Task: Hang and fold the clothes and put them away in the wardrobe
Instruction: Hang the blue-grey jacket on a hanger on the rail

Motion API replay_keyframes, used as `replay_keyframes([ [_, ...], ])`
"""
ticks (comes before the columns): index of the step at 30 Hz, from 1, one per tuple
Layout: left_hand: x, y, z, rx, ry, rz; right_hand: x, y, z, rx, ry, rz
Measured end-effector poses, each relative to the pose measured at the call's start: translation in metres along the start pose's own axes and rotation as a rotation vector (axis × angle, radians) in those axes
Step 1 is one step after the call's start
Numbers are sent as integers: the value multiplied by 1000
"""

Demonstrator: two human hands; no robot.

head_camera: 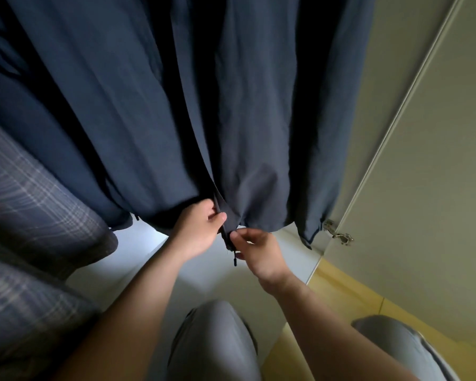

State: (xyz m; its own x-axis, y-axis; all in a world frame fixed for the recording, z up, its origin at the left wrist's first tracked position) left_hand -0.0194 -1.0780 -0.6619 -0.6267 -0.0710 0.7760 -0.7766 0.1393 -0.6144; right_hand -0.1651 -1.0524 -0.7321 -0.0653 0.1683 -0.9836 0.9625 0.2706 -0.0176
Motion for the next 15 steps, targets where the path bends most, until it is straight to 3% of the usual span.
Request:
replay_keyframes([
  [3,-4,5,2,-62,-44,-255,7,2,-2,8,122,247],
  [7,-6,8,-1,-102,-45,-505,11,6,-4,27,170,270],
  [11,-9,7,2,-70,-29,-494,12,13,-2,11,179,280],
  [15,-35,0,4,-89,-64,-356,15,9,7,52,94,22],
])
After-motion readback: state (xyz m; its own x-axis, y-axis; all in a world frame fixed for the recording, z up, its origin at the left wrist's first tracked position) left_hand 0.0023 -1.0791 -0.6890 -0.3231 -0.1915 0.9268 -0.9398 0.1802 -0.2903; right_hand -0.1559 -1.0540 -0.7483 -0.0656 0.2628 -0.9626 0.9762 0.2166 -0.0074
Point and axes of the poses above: each hand's wrist, its own z-axis towards the middle knuckle, its own y-axis out of the palm, x = y × z, the point moved 5 cm from there along z, towards the middle knuckle, and after that the axes turned 7 degrees about -x, right-handed, at the moved point
